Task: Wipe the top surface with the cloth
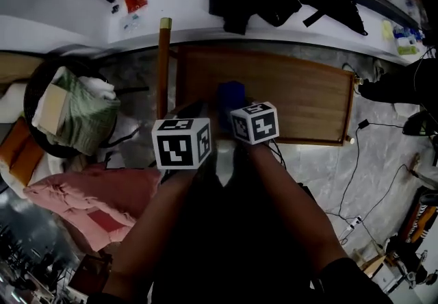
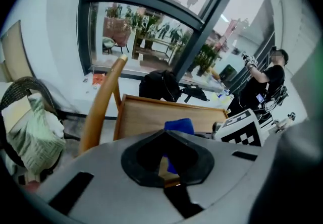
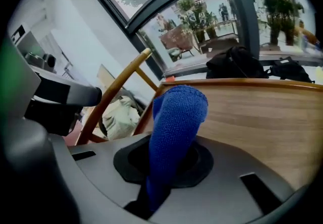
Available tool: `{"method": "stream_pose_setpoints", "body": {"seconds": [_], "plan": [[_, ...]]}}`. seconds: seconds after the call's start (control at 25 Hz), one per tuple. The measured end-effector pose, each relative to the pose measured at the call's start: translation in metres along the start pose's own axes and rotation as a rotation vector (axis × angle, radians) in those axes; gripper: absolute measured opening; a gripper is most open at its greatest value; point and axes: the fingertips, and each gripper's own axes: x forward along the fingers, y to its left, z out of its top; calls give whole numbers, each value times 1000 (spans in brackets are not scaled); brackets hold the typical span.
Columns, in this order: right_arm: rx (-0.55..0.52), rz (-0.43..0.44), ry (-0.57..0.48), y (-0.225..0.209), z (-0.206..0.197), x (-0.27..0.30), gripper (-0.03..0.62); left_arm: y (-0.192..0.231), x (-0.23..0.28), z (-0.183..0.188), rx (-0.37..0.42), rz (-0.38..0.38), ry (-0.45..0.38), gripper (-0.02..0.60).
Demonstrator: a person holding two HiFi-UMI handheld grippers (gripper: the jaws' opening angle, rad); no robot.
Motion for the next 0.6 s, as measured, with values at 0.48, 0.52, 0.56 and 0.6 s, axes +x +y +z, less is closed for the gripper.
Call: {"method": "stream_pose_setpoints", "body": {"seconds": [0.48, 0.52, 0.56, 0.6], "plan": [[22, 81, 67, 83, -18, 94, 48, 60, -43, -3, -18, 19, -34, 9], [20, 74, 73, 83, -20, 98, 48, 61, -45, -3, -13, 21, -36, 9], [14, 71, 79, 84, -22, 101, 48, 62, -47, -4, -8, 22, -37, 9], [6, 71, 81, 85, -22, 104, 48, 63, -48, -5, -5, 22, -38, 9]]}}
